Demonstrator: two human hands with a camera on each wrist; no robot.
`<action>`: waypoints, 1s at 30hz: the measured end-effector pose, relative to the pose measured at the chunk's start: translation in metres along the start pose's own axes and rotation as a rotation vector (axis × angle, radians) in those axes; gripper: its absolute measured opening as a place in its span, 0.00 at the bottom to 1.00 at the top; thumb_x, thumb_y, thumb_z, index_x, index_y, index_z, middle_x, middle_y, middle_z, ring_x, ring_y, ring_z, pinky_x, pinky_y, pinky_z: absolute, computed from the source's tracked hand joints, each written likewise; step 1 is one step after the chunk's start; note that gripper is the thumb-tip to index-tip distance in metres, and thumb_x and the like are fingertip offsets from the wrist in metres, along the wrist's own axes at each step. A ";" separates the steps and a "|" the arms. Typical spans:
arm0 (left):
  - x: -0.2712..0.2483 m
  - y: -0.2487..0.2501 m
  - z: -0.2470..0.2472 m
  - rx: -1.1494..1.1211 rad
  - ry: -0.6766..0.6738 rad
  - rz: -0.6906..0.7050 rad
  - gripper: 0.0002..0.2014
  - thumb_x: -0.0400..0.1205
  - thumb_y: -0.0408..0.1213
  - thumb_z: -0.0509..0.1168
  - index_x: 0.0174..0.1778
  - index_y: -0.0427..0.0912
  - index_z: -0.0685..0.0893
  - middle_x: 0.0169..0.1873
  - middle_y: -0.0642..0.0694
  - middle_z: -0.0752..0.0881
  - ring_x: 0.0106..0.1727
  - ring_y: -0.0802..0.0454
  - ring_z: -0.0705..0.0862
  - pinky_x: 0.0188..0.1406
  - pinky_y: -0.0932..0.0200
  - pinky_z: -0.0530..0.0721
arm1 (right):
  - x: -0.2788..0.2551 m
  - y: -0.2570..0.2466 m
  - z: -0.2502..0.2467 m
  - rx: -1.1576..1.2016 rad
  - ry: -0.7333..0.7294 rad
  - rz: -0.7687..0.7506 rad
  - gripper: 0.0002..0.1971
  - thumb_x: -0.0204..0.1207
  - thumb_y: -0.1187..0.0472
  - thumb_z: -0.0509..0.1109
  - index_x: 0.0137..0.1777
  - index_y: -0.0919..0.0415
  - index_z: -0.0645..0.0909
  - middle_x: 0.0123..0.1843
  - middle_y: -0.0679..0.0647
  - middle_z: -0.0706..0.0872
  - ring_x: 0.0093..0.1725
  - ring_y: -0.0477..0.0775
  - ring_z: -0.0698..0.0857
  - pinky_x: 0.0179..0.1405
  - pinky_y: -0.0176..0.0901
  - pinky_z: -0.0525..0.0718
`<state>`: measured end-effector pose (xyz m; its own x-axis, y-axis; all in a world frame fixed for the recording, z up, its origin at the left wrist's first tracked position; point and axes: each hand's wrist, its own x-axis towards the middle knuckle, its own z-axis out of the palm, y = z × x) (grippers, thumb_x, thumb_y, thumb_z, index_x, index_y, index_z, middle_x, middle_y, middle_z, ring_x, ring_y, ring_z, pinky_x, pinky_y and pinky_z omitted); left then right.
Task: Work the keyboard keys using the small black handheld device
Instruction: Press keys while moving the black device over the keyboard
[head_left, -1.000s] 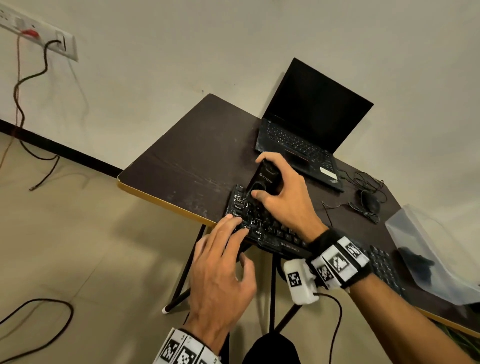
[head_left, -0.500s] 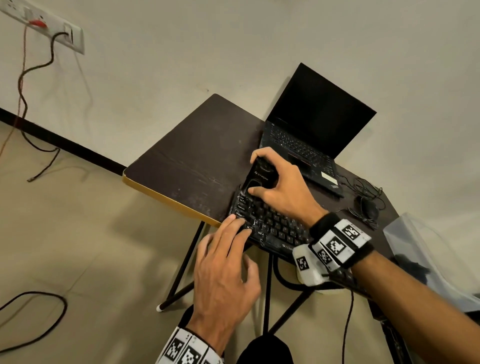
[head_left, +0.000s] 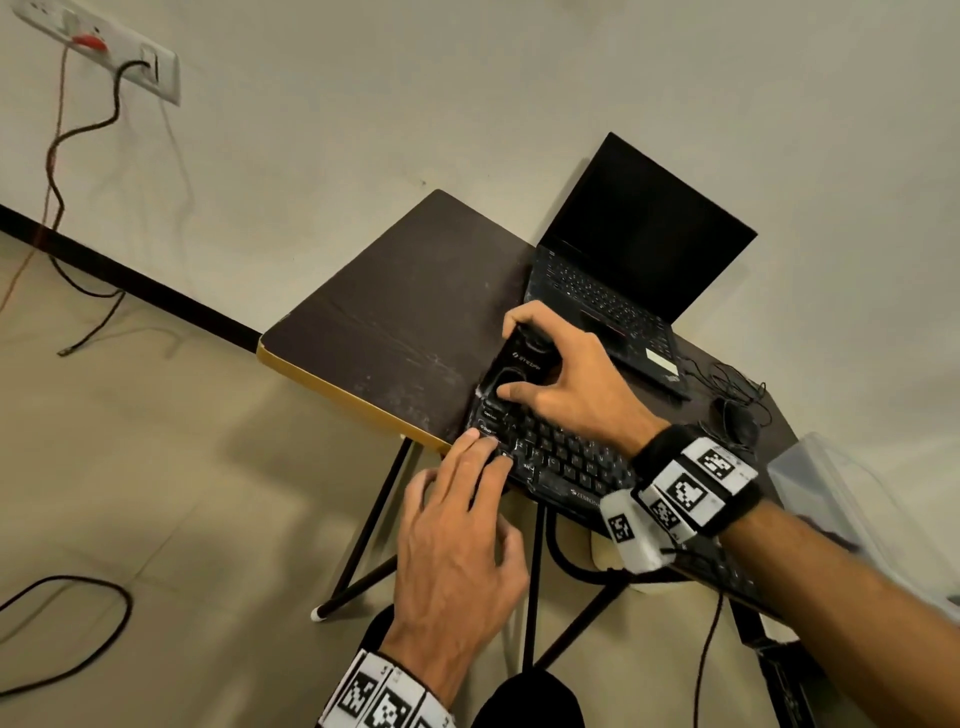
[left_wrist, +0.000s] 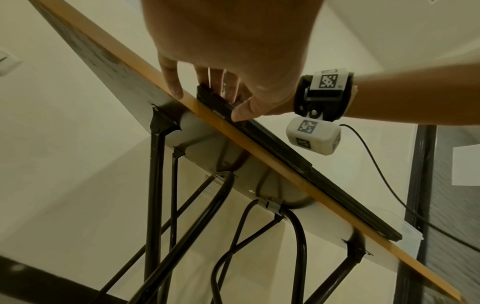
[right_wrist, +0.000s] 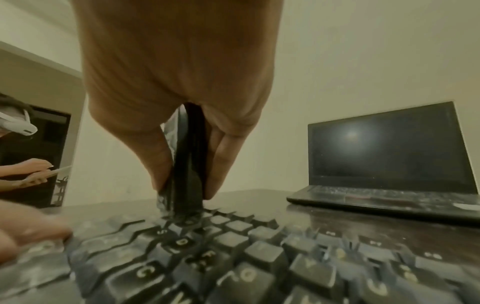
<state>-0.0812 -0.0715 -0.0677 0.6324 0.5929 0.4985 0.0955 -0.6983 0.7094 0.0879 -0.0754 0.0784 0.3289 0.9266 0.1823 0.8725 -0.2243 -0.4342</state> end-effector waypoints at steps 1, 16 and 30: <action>0.000 0.000 -0.001 0.002 -0.005 -0.001 0.34 0.70 0.34 0.78 0.75 0.45 0.79 0.80 0.47 0.80 0.86 0.50 0.73 0.72 0.32 0.84 | 0.000 0.003 -0.003 -0.017 0.003 0.023 0.27 0.72 0.68 0.86 0.61 0.46 0.77 0.48 0.52 0.90 0.46 0.56 0.93 0.46 0.62 0.93; 0.002 0.003 -0.006 0.033 -0.058 -0.011 0.38 0.67 0.37 0.79 0.75 0.46 0.76 0.80 0.47 0.79 0.86 0.49 0.74 0.71 0.31 0.85 | 0.005 0.006 -0.010 -0.068 -0.060 -0.005 0.26 0.70 0.67 0.86 0.60 0.47 0.77 0.49 0.52 0.87 0.49 0.59 0.91 0.48 0.66 0.91; 0.001 0.006 -0.004 0.034 -0.072 -0.029 0.39 0.66 0.37 0.80 0.75 0.46 0.75 0.81 0.46 0.78 0.87 0.49 0.71 0.71 0.31 0.86 | -0.007 0.012 -0.004 0.003 0.045 -0.016 0.25 0.73 0.70 0.86 0.60 0.51 0.77 0.48 0.54 0.89 0.45 0.57 0.92 0.45 0.63 0.92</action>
<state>-0.0828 -0.0733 -0.0611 0.6828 0.5835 0.4397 0.1397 -0.6949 0.7054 0.0975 -0.0853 0.0751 0.3312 0.9156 0.2282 0.8764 -0.2088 -0.4340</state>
